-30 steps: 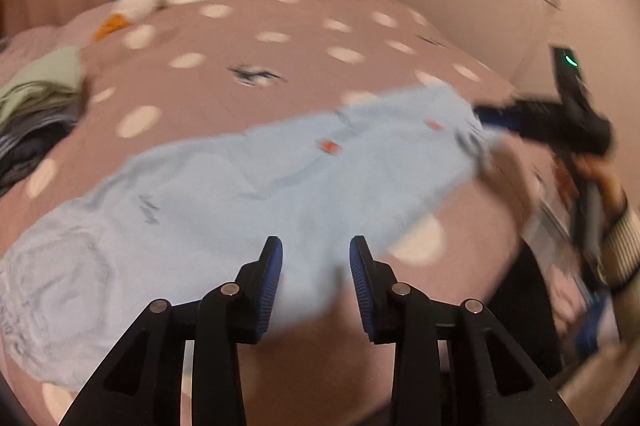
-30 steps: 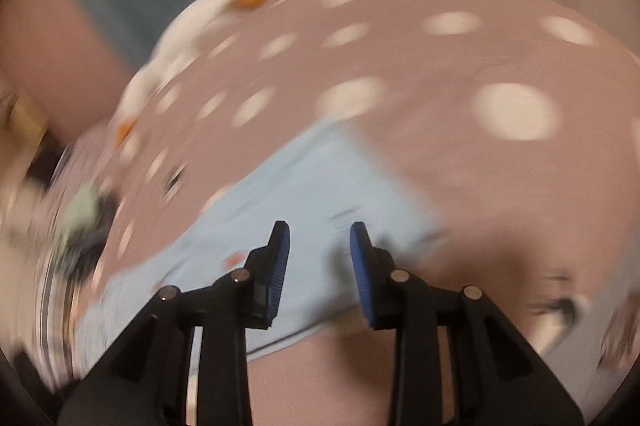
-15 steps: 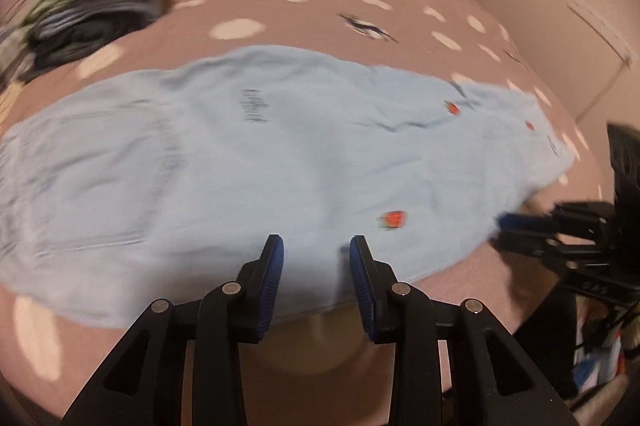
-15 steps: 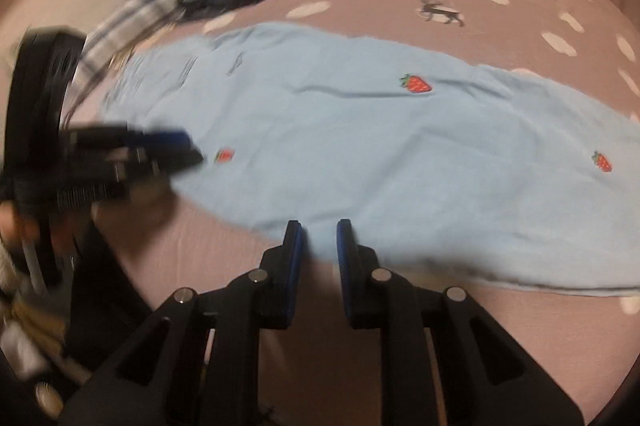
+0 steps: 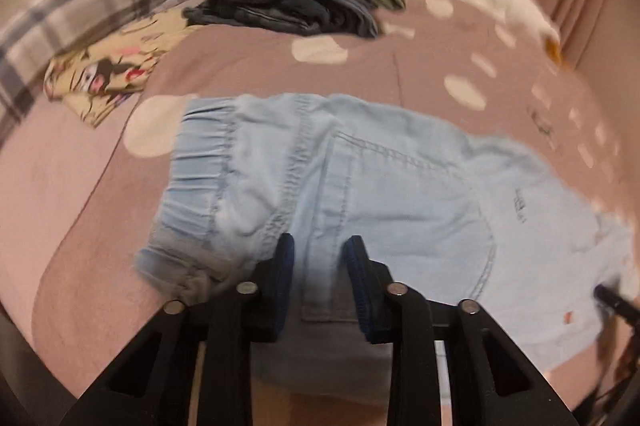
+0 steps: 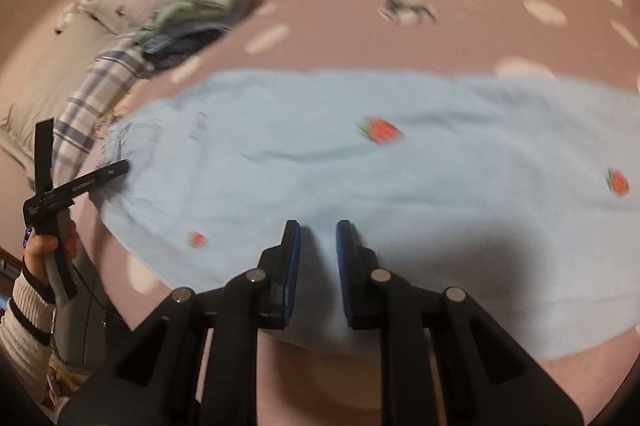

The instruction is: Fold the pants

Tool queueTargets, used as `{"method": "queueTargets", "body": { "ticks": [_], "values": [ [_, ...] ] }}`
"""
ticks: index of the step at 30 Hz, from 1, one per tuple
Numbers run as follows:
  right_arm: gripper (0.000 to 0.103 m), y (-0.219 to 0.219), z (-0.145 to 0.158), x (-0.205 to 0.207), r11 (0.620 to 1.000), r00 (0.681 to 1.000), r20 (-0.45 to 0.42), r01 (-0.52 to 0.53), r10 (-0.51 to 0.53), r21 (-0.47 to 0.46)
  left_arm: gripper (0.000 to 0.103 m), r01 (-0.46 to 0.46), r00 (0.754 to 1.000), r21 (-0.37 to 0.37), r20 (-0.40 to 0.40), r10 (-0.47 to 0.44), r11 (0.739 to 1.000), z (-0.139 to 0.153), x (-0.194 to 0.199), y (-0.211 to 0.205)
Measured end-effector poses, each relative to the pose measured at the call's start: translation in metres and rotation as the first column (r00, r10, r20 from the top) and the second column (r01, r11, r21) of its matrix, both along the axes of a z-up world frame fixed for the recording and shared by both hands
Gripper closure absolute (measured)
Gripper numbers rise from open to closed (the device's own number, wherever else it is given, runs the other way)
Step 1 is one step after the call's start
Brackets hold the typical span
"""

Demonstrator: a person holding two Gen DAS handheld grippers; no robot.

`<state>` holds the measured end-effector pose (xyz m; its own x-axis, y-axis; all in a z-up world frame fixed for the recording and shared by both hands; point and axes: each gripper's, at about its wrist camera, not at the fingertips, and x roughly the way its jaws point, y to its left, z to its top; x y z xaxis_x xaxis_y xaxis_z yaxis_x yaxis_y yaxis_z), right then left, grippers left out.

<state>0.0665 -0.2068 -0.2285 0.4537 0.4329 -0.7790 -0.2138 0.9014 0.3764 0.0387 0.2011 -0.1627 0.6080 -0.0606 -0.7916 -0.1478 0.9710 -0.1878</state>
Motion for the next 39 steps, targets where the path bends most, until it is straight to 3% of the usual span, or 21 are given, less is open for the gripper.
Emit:
{"method": "queueTargets", "body": {
  "ticks": [3,5,7,11,13,14,15,17,20,25,28,30,32,34,36,38,39],
  "values": [
    [0.090,-0.051,-0.002,-0.010,0.991,0.995,-0.023,0.101,-0.099,0.088,0.077,-0.005,1.000,-0.010,-0.006,0.005,1.000,0.000,0.000,0.002],
    [0.091,-0.109,-0.006,-0.015,0.956,0.965,-0.051,0.262,-0.257,0.131,0.077,-0.004,1.000,0.033,-0.021,0.005,0.999,0.001,0.001,-0.009],
    [0.102,-0.161,-0.010,-0.026,0.902,0.914,-0.082,0.405,-0.396,0.149,0.077,-0.005,0.999,0.070,-0.034,0.008,0.998,0.002,0.002,-0.017],
    [0.103,-0.226,-0.001,-0.054,0.795,0.796,-0.051,0.605,-0.604,0.036,0.077,-0.012,0.998,0.133,-0.054,0.019,0.991,0.011,0.006,-0.032],
    [0.100,-0.242,0.009,-0.067,0.740,0.742,-0.039,0.671,-0.670,0.055,0.077,0.004,0.999,0.122,-0.032,0.000,0.993,0.019,0.005,-0.040],
    [0.092,-0.247,0.013,-0.072,0.723,0.728,-0.042,0.685,-0.685,0.084,0.077,0.010,1.000,0.116,-0.021,-0.008,0.993,0.023,0.004,-0.044],
    [0.075,-0.248,0.017,-0.077,0.708,0.716,-0.047,0.697,-0.697,0.112,0.076,0.017,1.000,0.110,-0.013,-0.015,0.994,0.027,0.003,-0.049],
    [0.063,-0.244,0.020,-0.084,0.694,0.706,-0.058,0.706,-0.706,0.140,0.072,0.039,0.999,0.082,-0.001,-0.039,0.996,0.034,0.003,-0.061],
    [0.063,-0.239,0.010,-0.089,0.683,0.712,-0.113,0.698,-0.693,0.215,0.068,0.109,0.994,-0.004,0.004,-0.109,0.994,0.038,0.006,-0.084],
    [0.063,-0.245,-0.020,-0.085,0.612,0.691,-0.200,0.714,-0.695,0.340,0.068,0.235,0.971,-0.130,-0.018,-0.239,0.963,0.030,0.011,-0.134],
    [0.070,-0.253,-0.030,-0.080,0.548,0.661,-0.192,0.724,-0.726,0.419,0.068,0.272,0.957,-0.186,-0.053,-0.286,0.944,0.020,0.015,-0.161],
    [0.085,-0.259,-0.034,-0.081,0.510,0.640,-0.194,0.731,-0.744,0.454,0.068,0.304,0.942,-0.225,-0.077,-0.328,0.926,0.013,0.016,-0.181],
    [0.085,-0.256,-0.033,-0.081,0.513,0.641,-0.173,0.723,-0.748,0.463,0.068,0.351,0.919,-0.266,-0.086,-0.385,0.898,0.010,0.018,-0.203],
    [0.091,-0.246,-0.020,-0.080,0.556,0.659,-0.095,0.696,-0.746,0.454,0.068,0.401,0.894,-0.309,-0.075,-0.442,0.862,0.013,0.019,-0.225],
    [0.093,-0.226,0.004,-0.075,0.646,0.699,0.030,0.643,-0.715,0.411,0.068,0.428,0.873,-0.379,-0.060,-0.484,0.820,0.018,0.022,-0.241],
    [0.093,-0.198,0.029,-0.065,0.752,0.751,0.150,0.582,-0.643,0.309,0.066,0.437,0.855,-0.476,-0.044,-0.517,0.763,0.021,0.029,-0.258],
    [0.093,-0.185,0.036,-0.059,0.787,0.772,0.186,0.553,-0.608,0.274,0.064,0.437,0.847,-0.511,-0.042,-0.530,0.740,0.022,0.032,-0.265]
  ]
}}
